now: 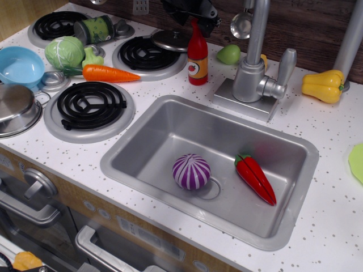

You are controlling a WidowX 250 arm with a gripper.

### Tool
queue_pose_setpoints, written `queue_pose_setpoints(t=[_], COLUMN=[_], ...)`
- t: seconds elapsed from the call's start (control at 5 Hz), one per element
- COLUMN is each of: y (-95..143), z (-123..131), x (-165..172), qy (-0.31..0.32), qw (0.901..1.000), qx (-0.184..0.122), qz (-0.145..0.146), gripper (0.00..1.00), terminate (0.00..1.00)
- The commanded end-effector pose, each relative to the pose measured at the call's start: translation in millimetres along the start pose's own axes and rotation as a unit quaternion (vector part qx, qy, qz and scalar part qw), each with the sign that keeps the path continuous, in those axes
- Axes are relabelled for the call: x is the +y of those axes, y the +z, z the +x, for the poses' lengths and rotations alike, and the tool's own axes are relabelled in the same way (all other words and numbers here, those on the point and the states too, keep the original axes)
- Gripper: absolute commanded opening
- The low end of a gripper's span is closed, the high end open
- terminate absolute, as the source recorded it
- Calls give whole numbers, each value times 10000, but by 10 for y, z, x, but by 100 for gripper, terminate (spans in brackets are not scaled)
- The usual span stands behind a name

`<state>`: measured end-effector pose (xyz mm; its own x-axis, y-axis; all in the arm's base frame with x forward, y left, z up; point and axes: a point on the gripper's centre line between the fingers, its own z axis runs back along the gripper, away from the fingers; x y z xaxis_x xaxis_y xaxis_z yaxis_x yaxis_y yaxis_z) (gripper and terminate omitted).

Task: Put red bottle in sink

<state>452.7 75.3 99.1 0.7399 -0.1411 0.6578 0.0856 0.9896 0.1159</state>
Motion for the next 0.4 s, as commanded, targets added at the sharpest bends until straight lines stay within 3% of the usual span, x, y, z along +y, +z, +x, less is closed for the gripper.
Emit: queue_pose_setpoints(t=[0.0, 0.2], y=[149, 210], z=[128, 83], x=[17, 20], qy=[-17, 13], qw=[9996, 9997], qx=[-231, -186], qz=[153, 139], gripper=[0, 0], terminate=[0, 0])
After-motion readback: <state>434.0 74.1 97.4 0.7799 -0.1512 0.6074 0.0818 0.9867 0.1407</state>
